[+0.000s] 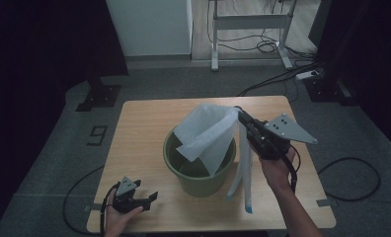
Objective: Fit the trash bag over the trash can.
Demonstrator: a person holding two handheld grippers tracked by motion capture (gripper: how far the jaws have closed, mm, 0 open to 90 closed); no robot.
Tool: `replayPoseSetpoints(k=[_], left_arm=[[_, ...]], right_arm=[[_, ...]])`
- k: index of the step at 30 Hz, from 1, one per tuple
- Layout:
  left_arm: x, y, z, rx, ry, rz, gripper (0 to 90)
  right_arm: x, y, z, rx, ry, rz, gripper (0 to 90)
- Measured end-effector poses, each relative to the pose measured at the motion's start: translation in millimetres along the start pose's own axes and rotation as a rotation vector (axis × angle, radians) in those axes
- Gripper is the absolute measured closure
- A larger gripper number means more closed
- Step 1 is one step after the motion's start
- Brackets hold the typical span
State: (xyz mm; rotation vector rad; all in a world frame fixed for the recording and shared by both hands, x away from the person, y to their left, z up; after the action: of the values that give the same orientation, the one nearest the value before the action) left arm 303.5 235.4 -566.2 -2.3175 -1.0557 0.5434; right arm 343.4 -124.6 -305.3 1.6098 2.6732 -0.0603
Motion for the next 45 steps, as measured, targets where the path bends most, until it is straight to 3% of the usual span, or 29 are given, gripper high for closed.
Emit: replayPoseSetpoints(k=[7, 19, 22, 28, 32, 35, 40, 45], left_arm=[[0.0, -0.3, 0.3, 0.001, -0.001, 0.001, 13.6], [-1.4, -0.1, 0.5, 0.004, 0.001, 0.007, 13.6], [-1.3, -0.6, -0.4, -0.002, 0.001, 0.007, 13.6], [-1.2, -1.7, -0.6, -0.006, -0.003, 0.011, 13.6], [-0.8, -1.9, -0.6, -0.008, -0.005, 0.012, 13.6], [-0.7, -1.0, -0.2, -0.005, -0.004, 0.012, 13.6], [-1.5, -0.2, -0.3, -0.004, -0.003, 0.013, 13.6], [-2.4, 1.1, 0.3, 0.003, 0.0, 0.013, 13.6]], right_arm=[[7.4, 6.3, 31.5, 0.049, -0.004, -0.021, 89.0], [42.5, 10.1, 81.4, 0.148, -0.023, -0.096, 88.9], [50.0, 9.5, 87.3, 0.162, -0.013, -0.119, 88.9], [72.7, 9.5, 99.8, 0.2, -0.046, -0.164, 88.8], [76.1, 6.8, 104.8, 0.202, -0.035, -0.18, 87.5], [73.7, 3.2, 104.8, 0.193, -0.019, -0.193, 79.2], [66.8, -9.0, 99.8, 0.164, -0.011, -0.185, 54.9], [60.2, -22.7, 101.8, 0.168, 0.006, -0.164, 44.9]])
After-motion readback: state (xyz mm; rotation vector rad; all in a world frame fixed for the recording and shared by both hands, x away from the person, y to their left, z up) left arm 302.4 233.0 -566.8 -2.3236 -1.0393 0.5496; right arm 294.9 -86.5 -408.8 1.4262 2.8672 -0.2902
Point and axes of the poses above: each handheld gripper's, and its own axes: y roughly forward along the jaws, z roughly out of its underside, x roughly to its left, the point moved 6 cm from there along y, roughly forward along the jaws, and after that the axes turned 4 degrees about z, right-handed, at the moved point
